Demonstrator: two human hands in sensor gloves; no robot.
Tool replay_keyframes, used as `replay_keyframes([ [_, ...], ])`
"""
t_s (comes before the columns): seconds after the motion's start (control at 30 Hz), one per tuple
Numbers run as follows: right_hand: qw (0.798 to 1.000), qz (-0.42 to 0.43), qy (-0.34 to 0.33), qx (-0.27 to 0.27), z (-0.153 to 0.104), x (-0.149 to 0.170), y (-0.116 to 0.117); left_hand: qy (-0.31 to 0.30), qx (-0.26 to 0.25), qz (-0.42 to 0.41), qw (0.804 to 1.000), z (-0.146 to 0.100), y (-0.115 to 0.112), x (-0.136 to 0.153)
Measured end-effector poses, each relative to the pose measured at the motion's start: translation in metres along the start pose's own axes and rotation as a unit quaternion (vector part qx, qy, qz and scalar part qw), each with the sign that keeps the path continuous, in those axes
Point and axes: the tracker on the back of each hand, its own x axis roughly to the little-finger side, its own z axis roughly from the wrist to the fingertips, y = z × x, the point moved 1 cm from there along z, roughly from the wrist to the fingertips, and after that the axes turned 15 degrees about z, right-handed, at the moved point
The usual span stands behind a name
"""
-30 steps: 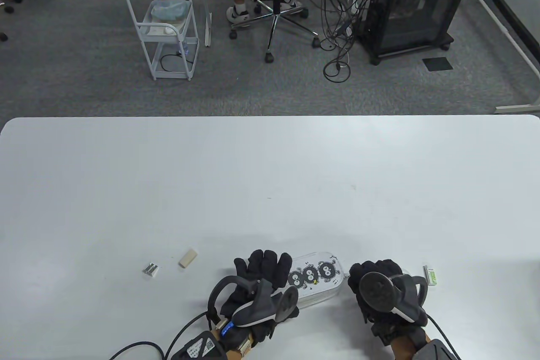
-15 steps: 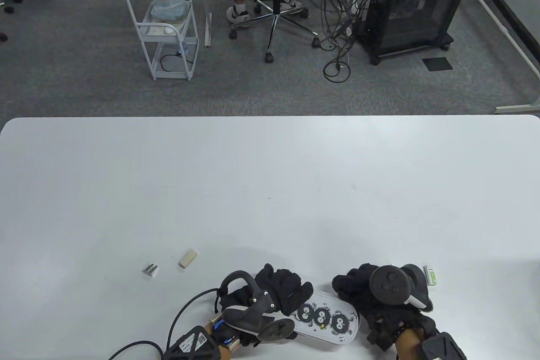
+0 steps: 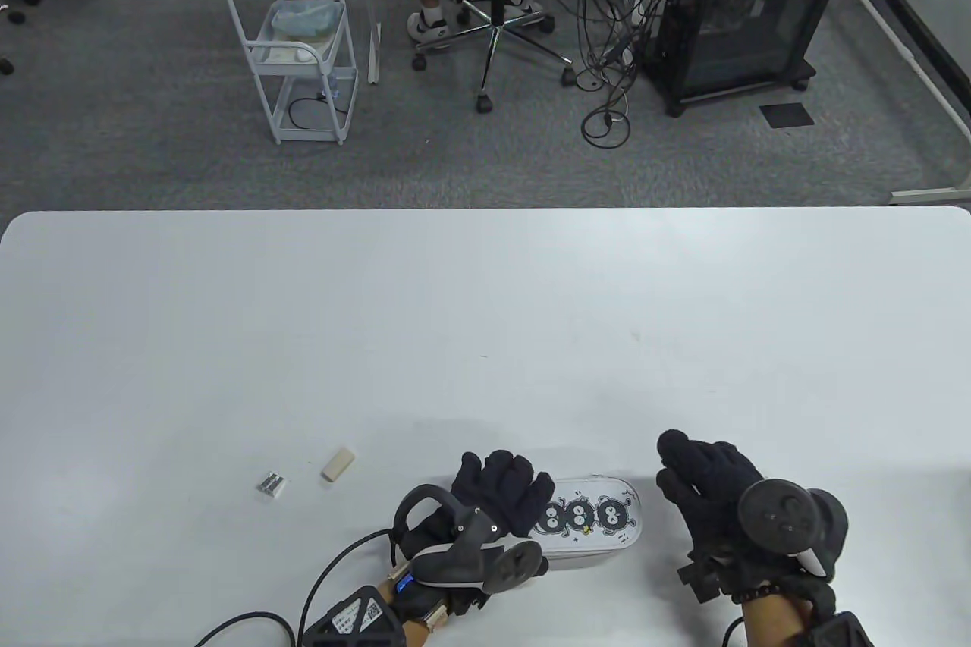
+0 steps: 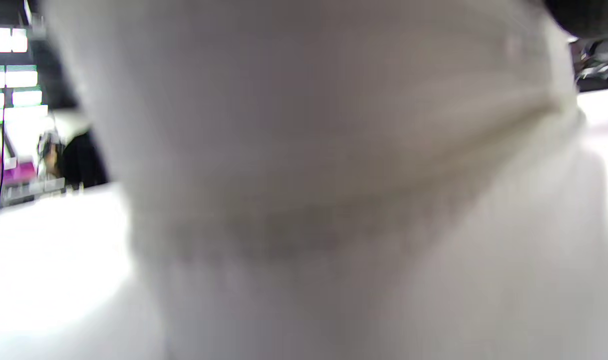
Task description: Pack double-layer zippered pencil case
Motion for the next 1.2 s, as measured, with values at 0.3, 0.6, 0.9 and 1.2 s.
replay_keyframes([
  [0.3,0.999,0.024,0.001,0.048,-0.002,0.003,-0.019,0.139,0.019,0.011,0.99,0.045,0.022,0.062],
  [0.6,1.0,-0.001,0.003,0.029,0.0,0.007,-0.014,0.154,0.284,0.054,0.945,0.094,-0.04,0.064],
  [0.9,1.0,-0.022,0.017,0.005,0.001,0.011,-0.006,0.136,0.081,0.029,0.987,0.046,0.006,0.064],
  [1.2,0.968,-0.239,0.078,-0.019,0.002,0.012,0.008,0.082,0.009,0.072,0.994,-0.046,-0.002,0.045],
])
